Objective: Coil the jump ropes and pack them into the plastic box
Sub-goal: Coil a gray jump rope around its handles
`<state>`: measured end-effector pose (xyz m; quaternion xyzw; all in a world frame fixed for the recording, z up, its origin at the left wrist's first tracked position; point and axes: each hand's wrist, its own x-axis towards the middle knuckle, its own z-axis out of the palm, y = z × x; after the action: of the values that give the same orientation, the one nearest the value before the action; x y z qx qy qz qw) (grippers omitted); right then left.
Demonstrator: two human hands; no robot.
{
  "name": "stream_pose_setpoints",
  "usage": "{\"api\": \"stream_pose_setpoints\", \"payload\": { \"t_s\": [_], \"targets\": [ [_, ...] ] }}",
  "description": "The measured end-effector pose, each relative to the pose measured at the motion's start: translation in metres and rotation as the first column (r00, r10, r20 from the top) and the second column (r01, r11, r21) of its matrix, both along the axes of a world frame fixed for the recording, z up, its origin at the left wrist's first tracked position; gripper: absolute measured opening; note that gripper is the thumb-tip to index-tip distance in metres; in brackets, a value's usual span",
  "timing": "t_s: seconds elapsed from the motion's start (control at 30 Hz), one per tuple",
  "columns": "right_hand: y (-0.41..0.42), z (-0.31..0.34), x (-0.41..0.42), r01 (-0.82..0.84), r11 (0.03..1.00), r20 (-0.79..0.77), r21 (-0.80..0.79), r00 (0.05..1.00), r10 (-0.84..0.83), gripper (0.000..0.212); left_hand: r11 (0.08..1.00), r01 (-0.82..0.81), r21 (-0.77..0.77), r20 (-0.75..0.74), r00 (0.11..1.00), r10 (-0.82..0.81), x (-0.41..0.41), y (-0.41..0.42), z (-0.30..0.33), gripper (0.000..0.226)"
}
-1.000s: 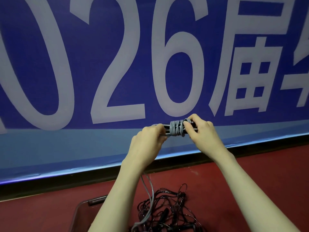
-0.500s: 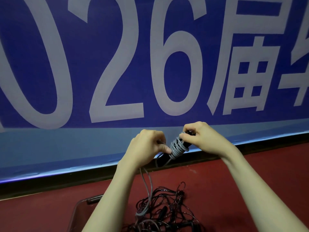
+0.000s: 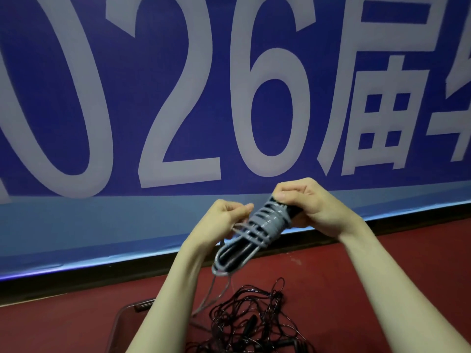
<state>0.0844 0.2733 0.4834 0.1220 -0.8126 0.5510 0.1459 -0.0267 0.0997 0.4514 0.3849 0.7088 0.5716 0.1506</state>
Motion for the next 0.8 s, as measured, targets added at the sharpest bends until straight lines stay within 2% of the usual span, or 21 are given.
{"api": "stream_pose_setpoints", "payload": {
  "t_s": [0.1, 0.2, 0.27, 0.3, 0.37, 0.43, 0.5, 0.57, 0.63, 0.73, 0.8],
  "targets": [
    [-0.013, 0.001, -0.005, -0.052, 0.996, 0.009, 0.070, 0.999, 0.051, 0.031, 0.996, 0.030, 0.080, 0.123, 0.992, -0.039, 0.001, 0.000, -0.015, 0.055],
    [-0.011, -0.004, -0.009, -0.022, 1.000, 0.010, -0.013, 1.000, 0.022, 0.028, 0.985, -0.016, 0.172, 0.159, 0.987, -0.011, 0.000, 0.004, -0.019, 0.056],
    [-0.009, -0.008, -0.013, -0.022, 0.994, 0.002, -0.104, 1.000, 0.022, 0.027, 0.965, -0.101, 0.241, 0.180, 0.982, 0.058, -0.002, 0.011, -0.017, 0.064],
    [-0.009, -0.010, -0.016, -0.025, 0.988, -0.004, -0.153, 1.000, 0.024, 0.026, 0.946, -0.155, 0.286, 0.208, 0.973, 0.097, -0.002, 0.015, -0.016, 0.060],
    [-0.009, -0.014, -0.021, -0.025, 0.964, -0.003, -0.263, 1.000, 0.025, 0.026, 0.878, -0.304, 0.370, 0.293, 0.935, 0.200, -0.006, 0.025, -0.016, 0.039],
    [-0.010, -0.019, -0.027, -0.017, 0.930, 0.005, -0.368, 1.000, 0.020, 0.028, 0.813, -0.412, 0.411, 0.338, 0.897, 0.284, -0.009, 0.031, -0.020, 0.039],
    [-0.012, -0.022, -0.031, -0.002, 0.895, 0.010, -0.447, 1.000, 0.007, 0.025, 0.773, -0.433, 0.463, 0.313, 0.896, 0.314, -0.003, 0.035, -0.022, 0.043],
    [-0.014, -0.025, -0.037, 0.018, 0.853, 0.013, -0.521, 1.000, -0.013, 0.019, 0.707, -0.508, 0.492, 0.347, 0.859, 0.376, 0.004, 0.039, -0.025, 0.041],
    [-0.014, -0.027, -0.042, 0.060, 0.794, 0.030, -0.605, 0.998, -0.053, 0.018, 0.679, -0.533, 0.504, 0.268, 0.844, 0.464, 0.010, 0.045, -0.031, 0.037],
    [-0.011, -0.028, -0.048, 0.157, 0.704, 0.061, -0.693, 0.985, -0.160, 0.022, 0.733, -0.483, 0.479, 0.155, 0.868, 0.471, 0.013, 0.055, -0.042, 0.034],
    [-0.006, -0.029, -0.051, 0.214, 0.610, 0.085, -0.763, 0.968, -0.235, 0.025, 0.806, -0.453, 0.381, 0.079, 0.885, 0.459, 0.012, 0.058, -0.047, 0.032]
  ]
}}
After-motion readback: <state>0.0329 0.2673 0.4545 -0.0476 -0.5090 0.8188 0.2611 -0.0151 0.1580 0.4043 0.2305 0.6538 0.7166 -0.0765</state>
